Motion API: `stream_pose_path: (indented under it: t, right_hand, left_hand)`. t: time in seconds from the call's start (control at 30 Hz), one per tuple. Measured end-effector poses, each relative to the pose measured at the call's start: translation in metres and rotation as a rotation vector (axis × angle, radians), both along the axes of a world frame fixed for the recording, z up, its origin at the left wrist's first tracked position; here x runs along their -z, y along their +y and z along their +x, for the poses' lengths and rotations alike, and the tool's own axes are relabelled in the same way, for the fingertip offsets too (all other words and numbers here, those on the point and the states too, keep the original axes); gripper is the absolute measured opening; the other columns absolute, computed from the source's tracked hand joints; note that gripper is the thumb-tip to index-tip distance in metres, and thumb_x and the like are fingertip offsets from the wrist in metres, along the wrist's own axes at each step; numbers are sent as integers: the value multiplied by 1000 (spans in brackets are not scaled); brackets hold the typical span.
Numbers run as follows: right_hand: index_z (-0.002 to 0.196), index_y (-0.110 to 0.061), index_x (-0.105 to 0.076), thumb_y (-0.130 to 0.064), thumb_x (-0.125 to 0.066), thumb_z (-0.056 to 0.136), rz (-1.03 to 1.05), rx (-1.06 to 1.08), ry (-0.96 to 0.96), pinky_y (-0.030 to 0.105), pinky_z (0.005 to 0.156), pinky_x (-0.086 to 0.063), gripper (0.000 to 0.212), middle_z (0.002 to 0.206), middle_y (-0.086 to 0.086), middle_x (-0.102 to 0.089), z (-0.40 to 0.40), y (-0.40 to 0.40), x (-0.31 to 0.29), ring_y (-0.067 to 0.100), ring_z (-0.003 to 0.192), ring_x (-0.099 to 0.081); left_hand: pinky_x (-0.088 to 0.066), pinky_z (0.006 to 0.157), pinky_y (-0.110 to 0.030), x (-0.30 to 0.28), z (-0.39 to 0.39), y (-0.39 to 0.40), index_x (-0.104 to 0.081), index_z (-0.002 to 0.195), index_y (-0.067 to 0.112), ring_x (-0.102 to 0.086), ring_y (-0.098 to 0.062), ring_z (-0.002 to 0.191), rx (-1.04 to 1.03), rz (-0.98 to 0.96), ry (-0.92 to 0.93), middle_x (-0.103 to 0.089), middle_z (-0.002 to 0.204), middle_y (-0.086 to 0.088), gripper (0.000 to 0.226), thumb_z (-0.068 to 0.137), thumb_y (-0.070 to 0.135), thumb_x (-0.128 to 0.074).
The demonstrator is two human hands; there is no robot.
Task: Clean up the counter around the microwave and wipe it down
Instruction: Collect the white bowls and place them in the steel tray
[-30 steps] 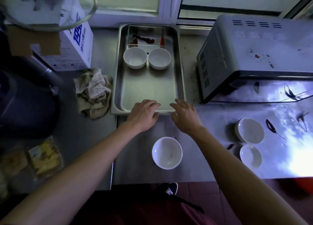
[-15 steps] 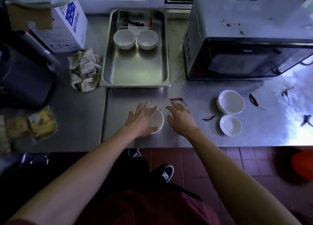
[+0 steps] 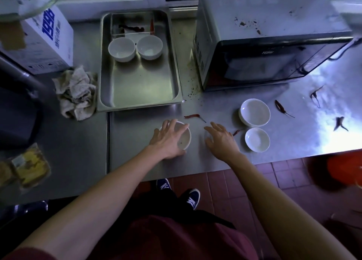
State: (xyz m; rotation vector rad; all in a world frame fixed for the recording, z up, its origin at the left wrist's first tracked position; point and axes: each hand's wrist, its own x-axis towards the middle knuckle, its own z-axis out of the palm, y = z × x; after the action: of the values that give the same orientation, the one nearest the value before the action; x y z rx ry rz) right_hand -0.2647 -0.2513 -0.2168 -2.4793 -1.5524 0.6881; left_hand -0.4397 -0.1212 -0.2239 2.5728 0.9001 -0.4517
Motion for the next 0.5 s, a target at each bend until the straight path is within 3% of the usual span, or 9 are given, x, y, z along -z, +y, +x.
stream_pose_path:
  t: [0.37,0.5]
  right_hand:
    - [147,-21,-44,-27,-55,95,-22,291,-90,51,110,-37,53,158,7,-36,70,-31,-15,28,146,-30]
    - [153,-26,-27,-37,-56,94,-127,352,-76,52,113,-27,67,166,7,-16,104,-38,-11,28,151,-14]
  left_hand:
    - [-41,104,-56,-23,96,11,-12,153,44,-17,-31,142,263,12,-107,-13,155,0,109,64,64,-71]
    - [-36,106,-52,-28,130,10,-11,154,44,-14,-29,144,315,49,-79,-11,157,-1,104,70,64,-68]
